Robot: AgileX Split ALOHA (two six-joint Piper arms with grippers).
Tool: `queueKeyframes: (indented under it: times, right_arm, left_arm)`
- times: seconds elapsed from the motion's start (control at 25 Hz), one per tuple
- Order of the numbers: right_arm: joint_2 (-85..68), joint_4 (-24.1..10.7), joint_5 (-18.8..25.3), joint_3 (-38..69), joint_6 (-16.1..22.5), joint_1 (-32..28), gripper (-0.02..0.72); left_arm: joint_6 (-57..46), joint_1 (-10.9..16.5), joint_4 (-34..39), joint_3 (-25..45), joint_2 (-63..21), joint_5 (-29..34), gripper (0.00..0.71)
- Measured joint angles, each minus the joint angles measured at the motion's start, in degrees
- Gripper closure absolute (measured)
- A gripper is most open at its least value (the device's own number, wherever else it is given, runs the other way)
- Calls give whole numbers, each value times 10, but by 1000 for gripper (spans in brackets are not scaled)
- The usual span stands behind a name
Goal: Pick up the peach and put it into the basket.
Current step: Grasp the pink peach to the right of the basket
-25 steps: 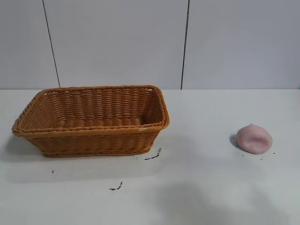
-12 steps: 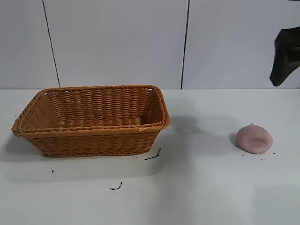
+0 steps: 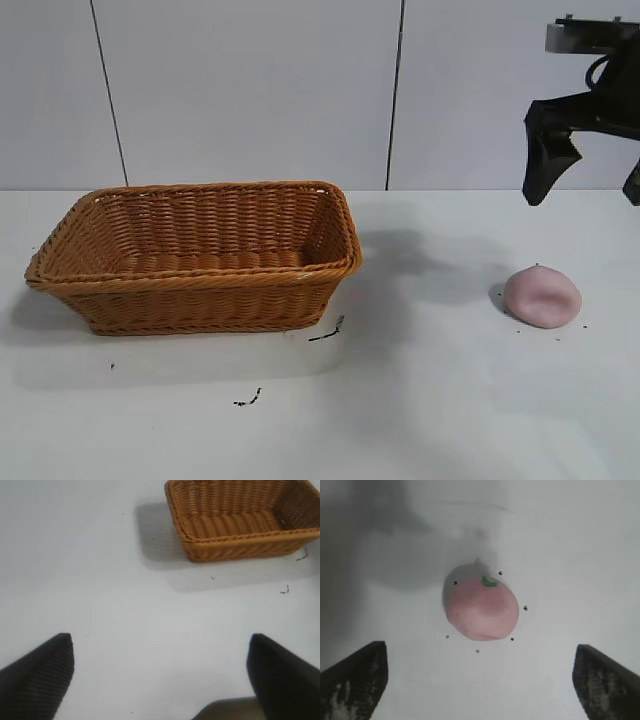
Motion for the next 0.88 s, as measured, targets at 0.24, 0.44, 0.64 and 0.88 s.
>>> queueKeyframes:
  times: [0.24, 0.44, 0.64, 0.88]
  right_arm:
    - [35, 0, -67, 0, -2, 15, 14]
    - [80, -4, -85, 0, -2, 13, 14]
    - [148, -26, -111, 0, 19, 13, 14]
    - [180, -29, -128, 0, 29, 13, 14]
  left_arm:
    - [0, 0, 0, 0, 0, 0, 18]
    - [0, 0, 0, 0, 0, 0, 18]
    - [0, 0, 0, 0, 0, 0, 18]
    - [0, 0, 0, 0, 0, 0, 18]
